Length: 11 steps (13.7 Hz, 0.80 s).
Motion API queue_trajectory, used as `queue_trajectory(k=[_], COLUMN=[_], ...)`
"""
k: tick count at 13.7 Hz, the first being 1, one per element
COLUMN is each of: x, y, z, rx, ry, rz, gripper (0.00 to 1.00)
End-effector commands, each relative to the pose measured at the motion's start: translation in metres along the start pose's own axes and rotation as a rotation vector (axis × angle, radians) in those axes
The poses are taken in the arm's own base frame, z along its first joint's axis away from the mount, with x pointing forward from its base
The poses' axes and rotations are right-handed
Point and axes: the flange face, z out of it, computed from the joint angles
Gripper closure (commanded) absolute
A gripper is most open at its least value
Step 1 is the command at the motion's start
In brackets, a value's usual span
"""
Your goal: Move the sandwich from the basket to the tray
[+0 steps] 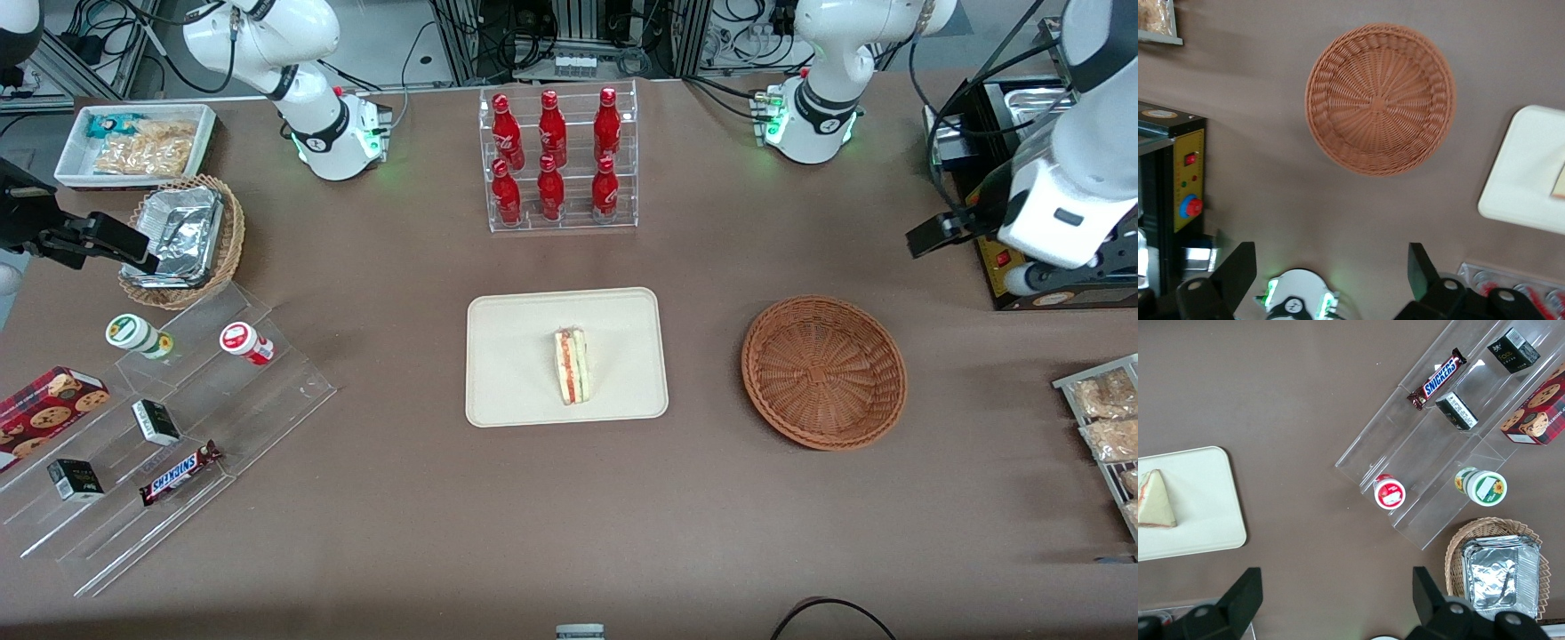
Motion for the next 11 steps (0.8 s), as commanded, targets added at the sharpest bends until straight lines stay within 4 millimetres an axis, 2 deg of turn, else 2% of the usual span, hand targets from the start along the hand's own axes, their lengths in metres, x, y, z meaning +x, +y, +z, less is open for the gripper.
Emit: queue_trajectory(k=[1, 2, 3, 6, 9, 11], x=[-0.025, -0.020, -0.015, -0.001, 0.011, 0.016], y=[-0.019, -0.030, -0.030, -0.010, -0.014, -0.015], z=[0.005, 0.004, 0.002, -0.009, -0.009, -0.012], rx=[-0.005, -0.015, -0.022, -0.016, -0.039, -0.042], ry=[0.019, 0.018, 0.025, 0.050, 0.077, 0.113], rz=[0.098, 0.094, 0.093, 0.136, 0.151, 0.230], gripper=[0.00, 0.00, 0.00, 0.00, 0.00, 0.00])
